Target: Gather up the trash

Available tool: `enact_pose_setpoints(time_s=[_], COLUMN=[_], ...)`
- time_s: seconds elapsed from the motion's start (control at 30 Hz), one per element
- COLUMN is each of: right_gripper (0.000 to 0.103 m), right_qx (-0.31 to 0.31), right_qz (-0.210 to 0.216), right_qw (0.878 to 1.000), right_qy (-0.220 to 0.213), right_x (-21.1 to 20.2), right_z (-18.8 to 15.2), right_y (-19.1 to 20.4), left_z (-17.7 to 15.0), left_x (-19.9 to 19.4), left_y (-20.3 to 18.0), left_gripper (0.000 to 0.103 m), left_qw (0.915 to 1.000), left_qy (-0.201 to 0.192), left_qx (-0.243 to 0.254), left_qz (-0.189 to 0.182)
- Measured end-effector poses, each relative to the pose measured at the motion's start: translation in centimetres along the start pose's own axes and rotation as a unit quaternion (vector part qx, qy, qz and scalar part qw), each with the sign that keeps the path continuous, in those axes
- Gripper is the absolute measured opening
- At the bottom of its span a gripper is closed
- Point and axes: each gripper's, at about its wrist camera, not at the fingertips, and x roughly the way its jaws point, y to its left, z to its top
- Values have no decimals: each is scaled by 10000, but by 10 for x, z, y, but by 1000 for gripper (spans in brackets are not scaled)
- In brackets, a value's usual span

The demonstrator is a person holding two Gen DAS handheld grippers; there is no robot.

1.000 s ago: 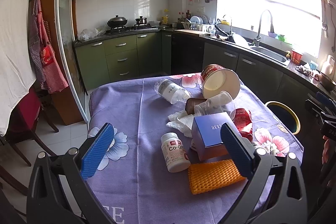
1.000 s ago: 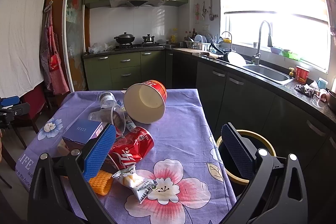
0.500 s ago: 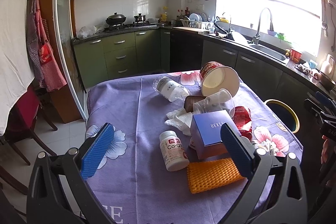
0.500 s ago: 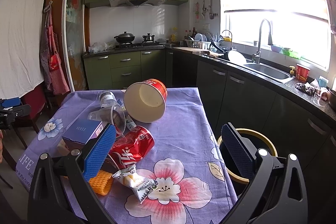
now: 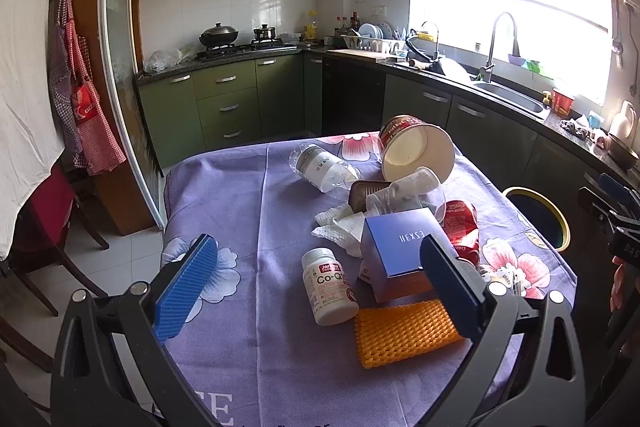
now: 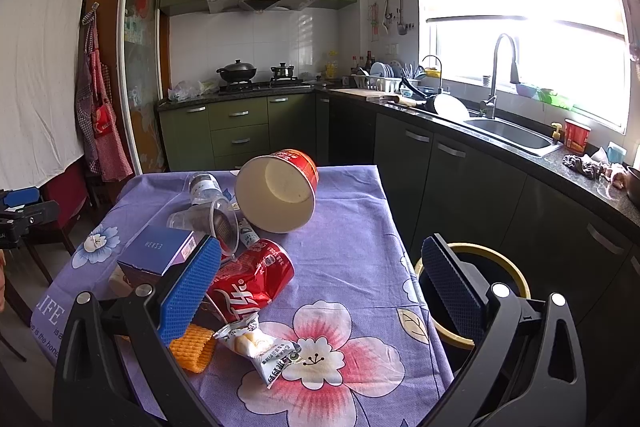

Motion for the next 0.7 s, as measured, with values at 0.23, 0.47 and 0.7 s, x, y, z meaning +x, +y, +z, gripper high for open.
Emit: enact_pose_setpoints(time_s=[0.23,0.47,0.7], right_gripper=[99,99,99], right_qx=[10,25,31], right_qz=[9,24,21], right_qw=[10000,10000,10000], right_qy=[-19,-4,-12], right_x=[-2,-2,-2], right_z=[1,2,3], right_y=[0,-1,-2], left_z=[1,1,1], left_x=[2,2,2], left_y=[0,0,0], left_gripper=[97,97,97], left_qw=[10000,10000,10000], left_qy=[9,11,5], left_qx=[7,4,8], left_qz=[-14,-6,-4])
